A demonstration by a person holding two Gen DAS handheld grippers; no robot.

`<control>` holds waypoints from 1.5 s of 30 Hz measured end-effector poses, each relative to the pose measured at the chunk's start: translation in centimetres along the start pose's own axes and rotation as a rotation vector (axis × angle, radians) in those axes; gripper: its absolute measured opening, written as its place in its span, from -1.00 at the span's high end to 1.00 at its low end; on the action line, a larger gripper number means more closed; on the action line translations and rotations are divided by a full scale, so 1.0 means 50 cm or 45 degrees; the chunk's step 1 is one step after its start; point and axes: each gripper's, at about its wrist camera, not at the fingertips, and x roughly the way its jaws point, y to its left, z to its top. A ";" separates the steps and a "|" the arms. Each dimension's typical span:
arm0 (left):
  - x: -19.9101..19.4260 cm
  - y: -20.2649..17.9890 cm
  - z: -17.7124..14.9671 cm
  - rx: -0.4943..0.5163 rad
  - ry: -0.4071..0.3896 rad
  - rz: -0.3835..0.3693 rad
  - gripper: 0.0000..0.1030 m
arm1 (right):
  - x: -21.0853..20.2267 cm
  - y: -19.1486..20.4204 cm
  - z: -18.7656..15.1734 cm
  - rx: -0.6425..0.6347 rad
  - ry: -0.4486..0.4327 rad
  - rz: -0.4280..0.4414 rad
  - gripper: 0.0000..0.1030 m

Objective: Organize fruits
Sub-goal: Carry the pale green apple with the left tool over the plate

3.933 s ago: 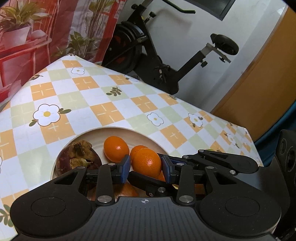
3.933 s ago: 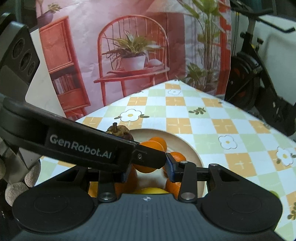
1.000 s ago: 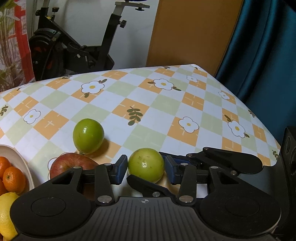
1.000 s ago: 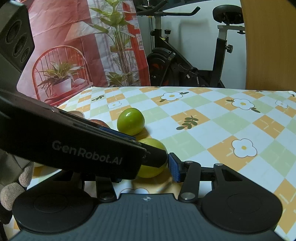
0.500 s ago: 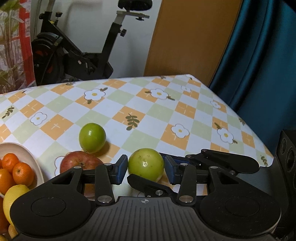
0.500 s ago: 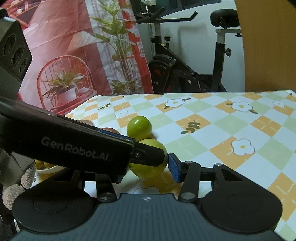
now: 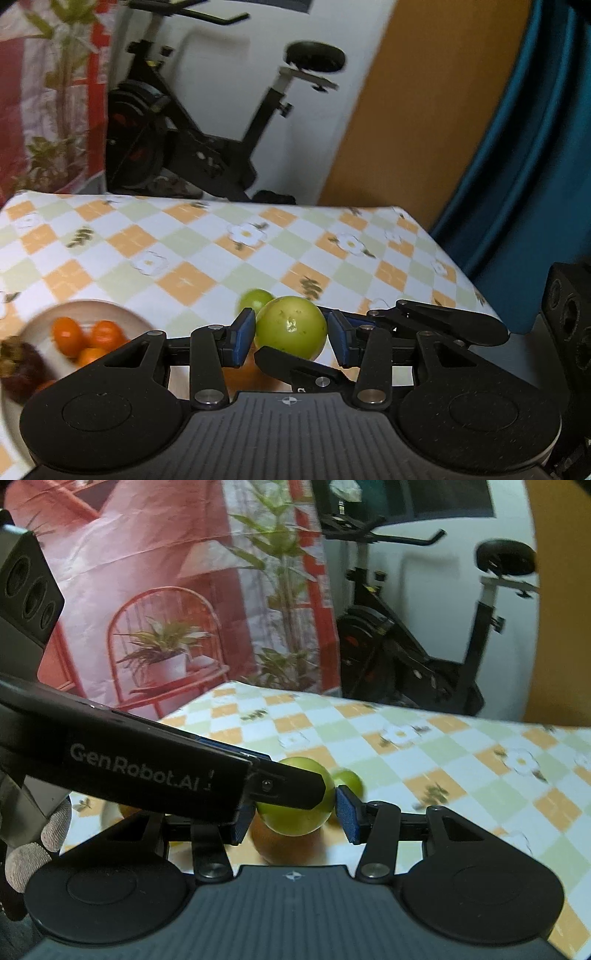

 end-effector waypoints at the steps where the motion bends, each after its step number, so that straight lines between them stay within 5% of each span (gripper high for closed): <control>1: -0.010 0.014 0.004 -0.013 -0.003 0.004 0.12 | 0.005 0.011 0.010 -0.010 -0.001 0.015 0.03; 10: -0.089 0.155 0.025 -0.129 -0.025 0.103 0.12 | 0.098 0.133 0.082 -0.120 0.014 0.185 0.03; 20: -0.065 0.256 0.004 -0.230 0.014 0.171 0.12 | 0.224 0.240 0.087 -0.257 0.131 0.257 0.03; 45: -0.028 0.296 -0.019 -0.298 0.061 0.211 0.11 | 0.321 0.233 0.065 -0.173 0.300 0.238 -0.01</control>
